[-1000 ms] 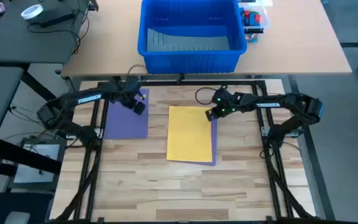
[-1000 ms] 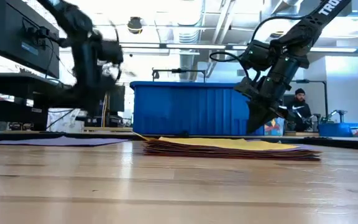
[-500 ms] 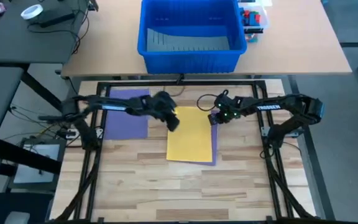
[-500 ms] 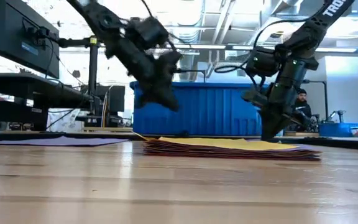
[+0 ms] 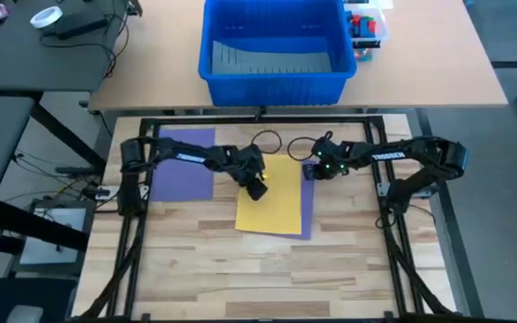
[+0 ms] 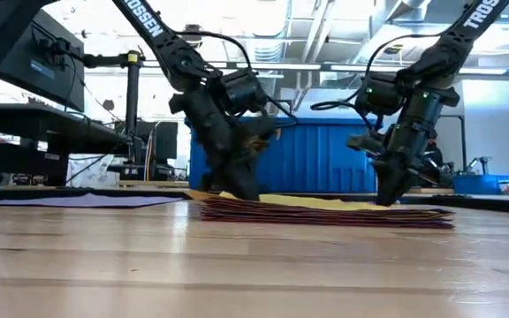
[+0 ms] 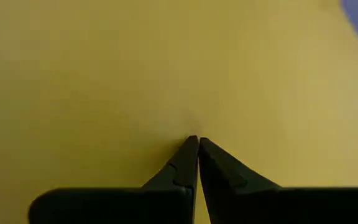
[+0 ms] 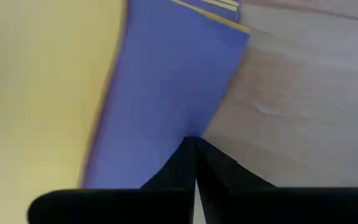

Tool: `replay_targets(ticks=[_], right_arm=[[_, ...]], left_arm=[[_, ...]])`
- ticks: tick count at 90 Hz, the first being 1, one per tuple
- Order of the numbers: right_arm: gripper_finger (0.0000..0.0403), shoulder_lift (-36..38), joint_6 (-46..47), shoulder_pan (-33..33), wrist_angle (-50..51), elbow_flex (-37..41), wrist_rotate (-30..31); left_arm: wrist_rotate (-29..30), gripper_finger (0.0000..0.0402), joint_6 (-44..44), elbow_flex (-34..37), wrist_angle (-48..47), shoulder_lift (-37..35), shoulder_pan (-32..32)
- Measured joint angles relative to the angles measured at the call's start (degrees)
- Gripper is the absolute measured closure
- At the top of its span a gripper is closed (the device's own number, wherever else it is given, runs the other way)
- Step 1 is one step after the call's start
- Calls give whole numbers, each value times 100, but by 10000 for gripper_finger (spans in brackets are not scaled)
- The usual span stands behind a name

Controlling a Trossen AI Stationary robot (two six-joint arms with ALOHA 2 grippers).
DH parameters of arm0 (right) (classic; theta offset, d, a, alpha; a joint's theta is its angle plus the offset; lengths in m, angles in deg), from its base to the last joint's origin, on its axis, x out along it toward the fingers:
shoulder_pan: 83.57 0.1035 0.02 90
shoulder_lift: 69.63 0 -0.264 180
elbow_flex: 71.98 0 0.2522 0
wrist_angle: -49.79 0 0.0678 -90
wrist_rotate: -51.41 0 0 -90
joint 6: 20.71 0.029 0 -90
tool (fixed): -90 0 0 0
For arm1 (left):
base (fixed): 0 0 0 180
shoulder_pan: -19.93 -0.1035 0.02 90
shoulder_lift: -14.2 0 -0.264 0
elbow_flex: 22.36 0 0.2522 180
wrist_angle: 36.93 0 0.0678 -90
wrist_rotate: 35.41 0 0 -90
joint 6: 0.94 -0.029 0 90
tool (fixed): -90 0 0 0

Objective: Organize paper
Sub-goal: Prepare the yellow colored paper

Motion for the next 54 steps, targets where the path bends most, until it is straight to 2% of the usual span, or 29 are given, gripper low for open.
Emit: replay_targets(ticks=[13,28,40,54], right_arm=[[403,2,-326,-90,163,-2,-18],[403,4,-503,-199,208,-1,-72],[403,86,-478,-157,-36,-49,-444],[403,213,239,402,-1379,-161,-845]], left_arm=[[65,402,-277,12,-1017,-224,13],[618,402,-500,42,-2099,-593,135],[684,402,-253,68,-1890,-832,149],[655,402,278,48,-1206,-834,146]])
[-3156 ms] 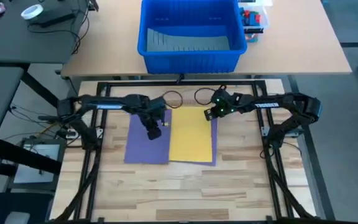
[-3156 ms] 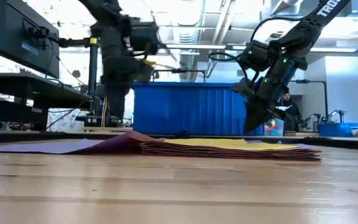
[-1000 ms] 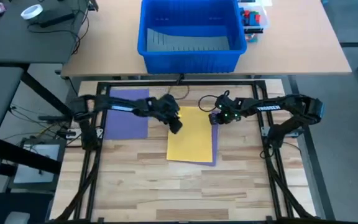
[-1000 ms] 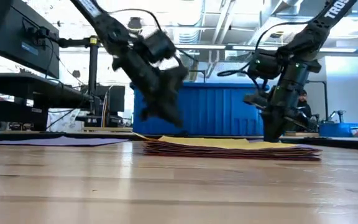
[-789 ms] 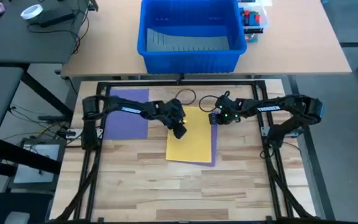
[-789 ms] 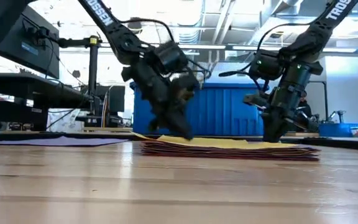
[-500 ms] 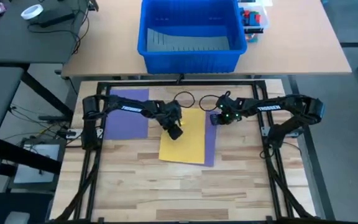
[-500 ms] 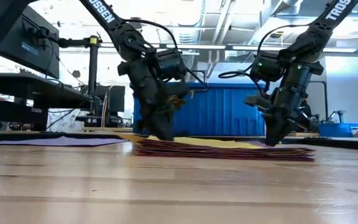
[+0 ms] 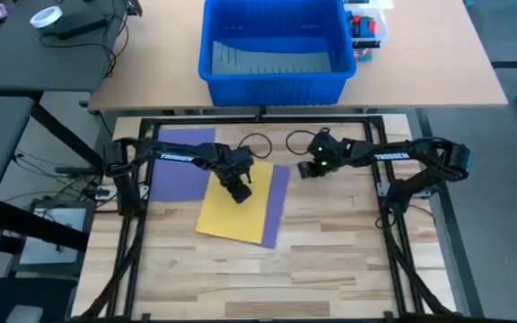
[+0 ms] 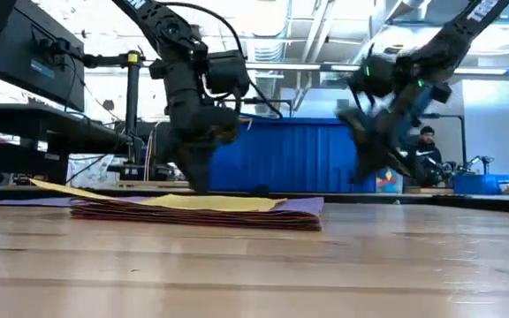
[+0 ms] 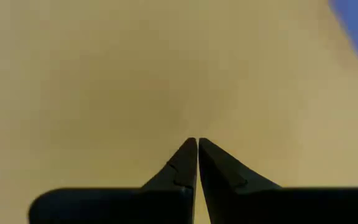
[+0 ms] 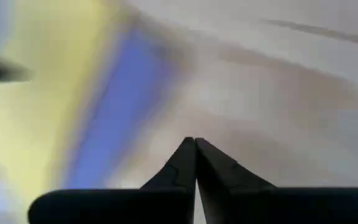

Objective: Organize paper
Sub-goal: Prepare the yellow colored paper

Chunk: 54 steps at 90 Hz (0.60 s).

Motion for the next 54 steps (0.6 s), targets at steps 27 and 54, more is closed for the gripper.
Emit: replay_targets(ticks=[27,54], right_arm=[[403,-1213,65,682,-1021,-332,-319],[403,-2252,-1347,1048,-1231,-1161,-202]], left_arm=[[-69,402,166,0,211,163,118],[-89,402,-238,0,100,161,118]])
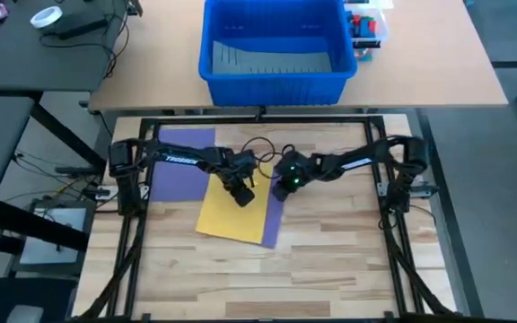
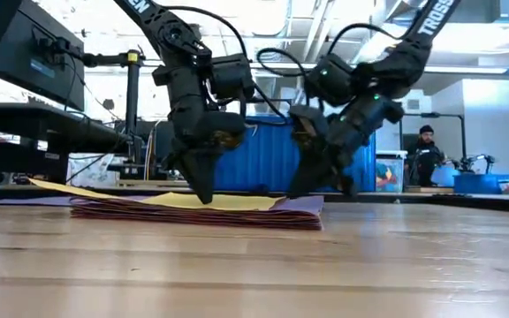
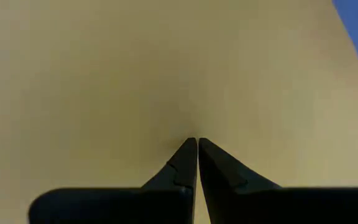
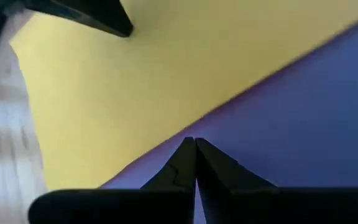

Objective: Organize paper
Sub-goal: Prepare the yellow colored paper

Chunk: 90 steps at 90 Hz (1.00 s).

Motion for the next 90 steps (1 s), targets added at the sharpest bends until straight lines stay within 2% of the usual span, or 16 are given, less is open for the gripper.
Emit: replay_targets(ticks=[17,35,49,67,90], right_arm=[[403,-246,-35,23,619,-73,173],[403,119,-545,-36,1644,-56,443],[403,488,-1094,-204,2692,-35,665],[403,875,-2085,-472,3764,-14,949],[403,1173,-2454,-898,3942,10,1052]], left_arm=[[-1,402,-422,-2,-170,-4,0],[347,402,-610,57,-466,-4,122],[392,402,-511,87,-643,-4,274],[400,402,227,92,-702,-11,621],[390,402,1586,-205,-1674,-15,1262]])
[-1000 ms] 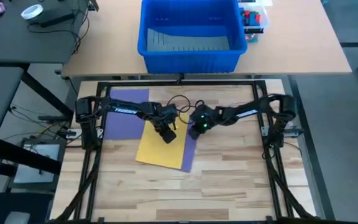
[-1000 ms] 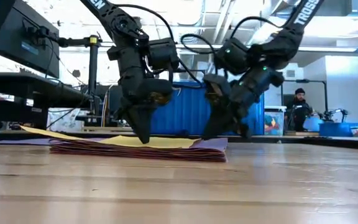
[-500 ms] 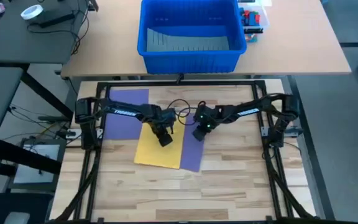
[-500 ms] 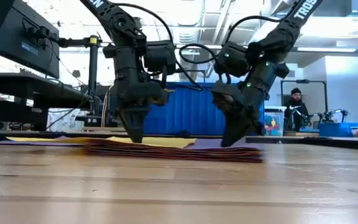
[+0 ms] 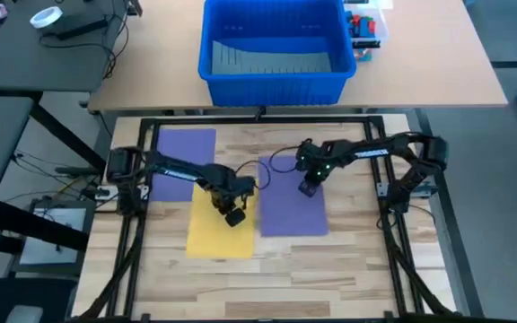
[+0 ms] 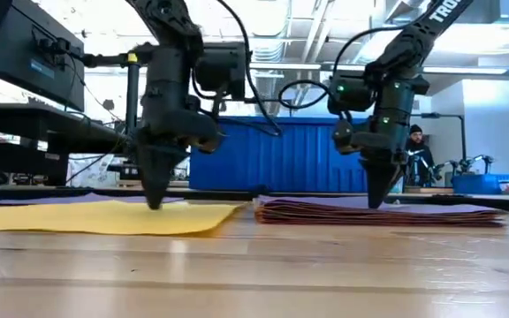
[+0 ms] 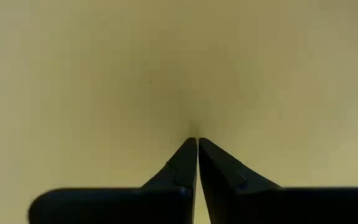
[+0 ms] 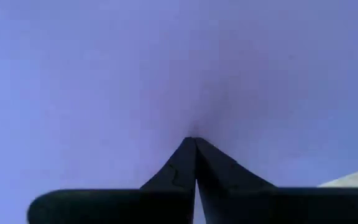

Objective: Organize paper
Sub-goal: Prepare the yellow colored paper

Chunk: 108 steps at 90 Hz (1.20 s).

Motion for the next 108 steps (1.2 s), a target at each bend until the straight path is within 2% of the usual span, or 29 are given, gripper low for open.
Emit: replay_targets(ticks=[19,24,36,42,48,54,61,75,108], right_arm=[[403,52,-306,-124,-58,0,-35],[403,54,-307,-111,-66,-3,-52],[403,56,-307,-48,-174,-6,-70],[403,60,-309,-4,-274,-9,-73],[403,61,-333,34,-351,-9,-89],[403,63,-493,49,-398,-11,-99],[403,63,-697,48,-367,-15,-110],[403,67,-774,-30,-289,-17,-110],[403,74,-921,-237,-291,-24,-110]], left_arm=[[121,402,1439,-727,-113,-59,847],[403,402,2131,-790,-12,-59,1137],[1573,402,4176,-540,319,-59,1726],[1881,402,5016,-259,521,-58,1870],[1998,402,5455,8,922,-57,1973],[1996,402,5699,206,1280,-57,2109],[1897,402,5899,291,1283,-31,2301],[1238,402,6215,290,1026,-31,2821],[777,402,8852,290,1130,-2,4350]])
